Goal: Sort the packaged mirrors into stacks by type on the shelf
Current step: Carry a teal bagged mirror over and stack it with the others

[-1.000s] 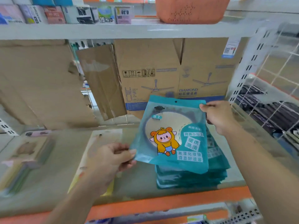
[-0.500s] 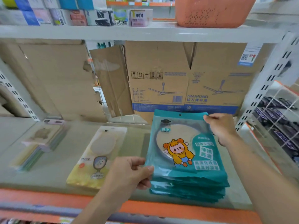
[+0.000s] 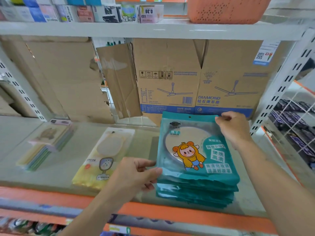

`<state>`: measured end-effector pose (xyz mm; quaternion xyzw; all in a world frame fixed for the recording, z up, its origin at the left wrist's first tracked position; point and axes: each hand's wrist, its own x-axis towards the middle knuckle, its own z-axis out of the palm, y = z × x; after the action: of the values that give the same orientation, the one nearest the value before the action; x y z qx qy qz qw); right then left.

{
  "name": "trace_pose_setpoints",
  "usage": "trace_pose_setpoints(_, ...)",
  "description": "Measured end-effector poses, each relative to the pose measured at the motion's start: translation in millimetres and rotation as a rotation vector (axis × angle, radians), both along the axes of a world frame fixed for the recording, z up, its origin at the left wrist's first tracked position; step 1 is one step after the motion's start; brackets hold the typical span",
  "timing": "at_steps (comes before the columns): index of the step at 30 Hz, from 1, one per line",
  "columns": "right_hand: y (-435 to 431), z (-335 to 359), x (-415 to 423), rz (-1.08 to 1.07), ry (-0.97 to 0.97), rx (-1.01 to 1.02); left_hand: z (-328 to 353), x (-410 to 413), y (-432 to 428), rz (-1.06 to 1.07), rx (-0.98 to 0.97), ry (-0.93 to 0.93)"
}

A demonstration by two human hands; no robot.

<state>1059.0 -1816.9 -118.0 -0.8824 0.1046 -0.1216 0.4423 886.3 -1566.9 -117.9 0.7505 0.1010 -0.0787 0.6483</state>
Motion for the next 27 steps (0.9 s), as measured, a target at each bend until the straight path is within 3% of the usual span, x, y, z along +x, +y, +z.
trace_pose_setpoints(5, 14.6, 23.9, -13.3, 0.089, -0.024, -0.281, -4.3, 3.1, 6.8, -0.001, 0.1, -0.007)
trace_pose_setpoints(11, 47.6, 51.7, -43.1, 0.244, -0.036, -0.437, -10.2, 5.6, 19.8, 0.016, 0.197, -0.056)
trace_pose_setpoints(18, 105.6, 65.7, -77.3, 0.577, -0.065, -0.574, -6.9, 2.0, 58.8, 0.215, 0.549, -0.242)
trace_pose_setpoints(27, 211.3, 41.7, -103.9, 0.768, -0.081, -0.667, 2.0, -42.5, 155.0, 0.313, 0.953, -0.197)
